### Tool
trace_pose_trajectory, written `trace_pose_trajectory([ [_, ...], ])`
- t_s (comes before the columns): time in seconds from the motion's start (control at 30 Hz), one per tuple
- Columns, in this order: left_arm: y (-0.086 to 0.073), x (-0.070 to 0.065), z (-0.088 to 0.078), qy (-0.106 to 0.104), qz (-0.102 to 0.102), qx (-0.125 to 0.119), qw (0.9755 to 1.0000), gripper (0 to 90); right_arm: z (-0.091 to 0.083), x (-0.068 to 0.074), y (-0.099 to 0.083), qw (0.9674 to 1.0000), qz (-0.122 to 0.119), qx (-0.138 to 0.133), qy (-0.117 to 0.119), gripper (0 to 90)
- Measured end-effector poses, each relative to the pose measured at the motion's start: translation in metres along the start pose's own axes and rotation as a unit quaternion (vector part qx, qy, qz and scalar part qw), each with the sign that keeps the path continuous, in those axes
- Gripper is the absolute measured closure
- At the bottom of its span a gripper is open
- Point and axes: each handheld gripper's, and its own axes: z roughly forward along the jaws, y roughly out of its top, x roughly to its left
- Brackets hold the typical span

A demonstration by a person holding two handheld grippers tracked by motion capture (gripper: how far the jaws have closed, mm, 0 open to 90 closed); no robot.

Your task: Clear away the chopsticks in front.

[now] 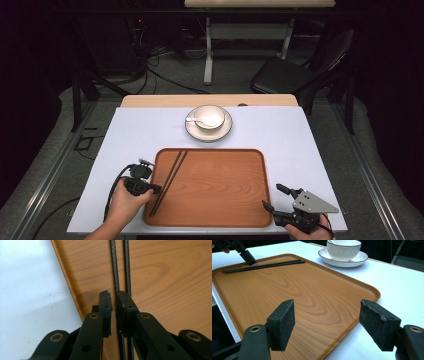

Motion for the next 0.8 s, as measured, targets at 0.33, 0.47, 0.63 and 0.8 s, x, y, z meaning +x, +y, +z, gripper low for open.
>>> trace_pose_trajectory([
  [0.33,0.002,0.004,-0.007,0.017,0.010,-0.022,0.9996,66.0,0.000,0.000,0.000,1.0000,-0.001,0.003,0.000,28.3],
  [0.47,0.001,0.011,-0.013,0.032,0.013,-0.045,0.9984,58.4,0.000,0.000,0.000,1.0000,0.000,0.005,0.001,28.3],
  [0.63,-0.003,0.023,-0.019,0.037,0.000,-0.076,0.9964,54.3,0.001,0.001,0.000,1.0000,0.000,0.005,0.001,28.3],
  [0.8,-0.012,0.037,-0.026,0.048,0.008,-0.106,0.9931,51.7,0.001,0.001,0.000,1.0000,-0.001,0.005,0.002,28.3],
])
